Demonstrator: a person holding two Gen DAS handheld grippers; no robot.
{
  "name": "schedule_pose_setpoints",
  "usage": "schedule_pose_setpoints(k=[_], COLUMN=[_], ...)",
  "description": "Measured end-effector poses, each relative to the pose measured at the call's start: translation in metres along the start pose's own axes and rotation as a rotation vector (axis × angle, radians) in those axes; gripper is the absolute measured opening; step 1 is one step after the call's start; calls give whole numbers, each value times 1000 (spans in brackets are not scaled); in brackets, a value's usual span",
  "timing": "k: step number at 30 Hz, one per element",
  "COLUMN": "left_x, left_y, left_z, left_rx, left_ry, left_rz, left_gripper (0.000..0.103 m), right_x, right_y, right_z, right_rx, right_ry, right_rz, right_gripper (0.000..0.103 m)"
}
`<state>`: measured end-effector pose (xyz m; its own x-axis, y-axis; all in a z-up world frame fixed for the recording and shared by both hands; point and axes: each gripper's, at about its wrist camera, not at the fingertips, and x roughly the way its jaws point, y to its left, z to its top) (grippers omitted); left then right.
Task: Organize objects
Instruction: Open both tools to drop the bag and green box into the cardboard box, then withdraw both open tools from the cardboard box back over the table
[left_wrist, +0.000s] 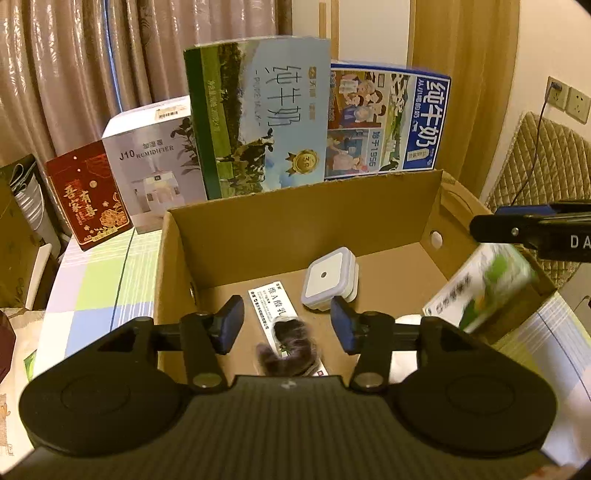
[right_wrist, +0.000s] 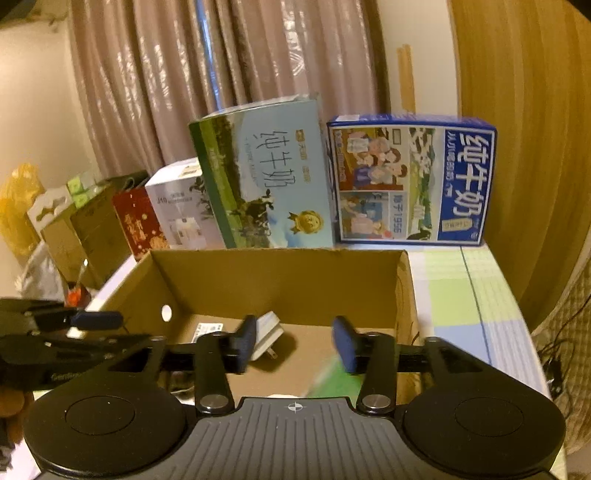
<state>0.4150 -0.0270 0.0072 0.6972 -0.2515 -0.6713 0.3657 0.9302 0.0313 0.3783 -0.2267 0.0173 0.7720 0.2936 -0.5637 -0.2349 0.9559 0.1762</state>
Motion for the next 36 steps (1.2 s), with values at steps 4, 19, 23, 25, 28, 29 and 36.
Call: schedule_pose_setpoints(k=[4,19,23,25,28,29,36], left_x=[-14,-124,-153,-164,-177,-180,-185], left_y=[0,-22,-30,-35,-42,-44,-55], left_z=[-3,-60,-91,-108,-133,-140,-186], left_rx=[-13,-68,-71,-63,-71,-69,-80], left_ry=[-18,-91,-85,-77,-64,-63,-68], left_rz=[-7,1,19,27,27,27,39], left_gripper=[50,74,83,85,90,92,102], right_x=[-11,-131,-165,-178,-193,-197,-210], right_y=[-1,11,22,25,32,33,45], right_z=[-4,-34,-62,-79,-104,-112,-167], right_rx=[-7,33,24,40,55,62,114], right_ry=[-8,-100,-104,-101,-76,-68,-42], right_rz=[-2,-1,-2,-3,5,5,23], right_gripper=[55,91,100,101,101,101,101])
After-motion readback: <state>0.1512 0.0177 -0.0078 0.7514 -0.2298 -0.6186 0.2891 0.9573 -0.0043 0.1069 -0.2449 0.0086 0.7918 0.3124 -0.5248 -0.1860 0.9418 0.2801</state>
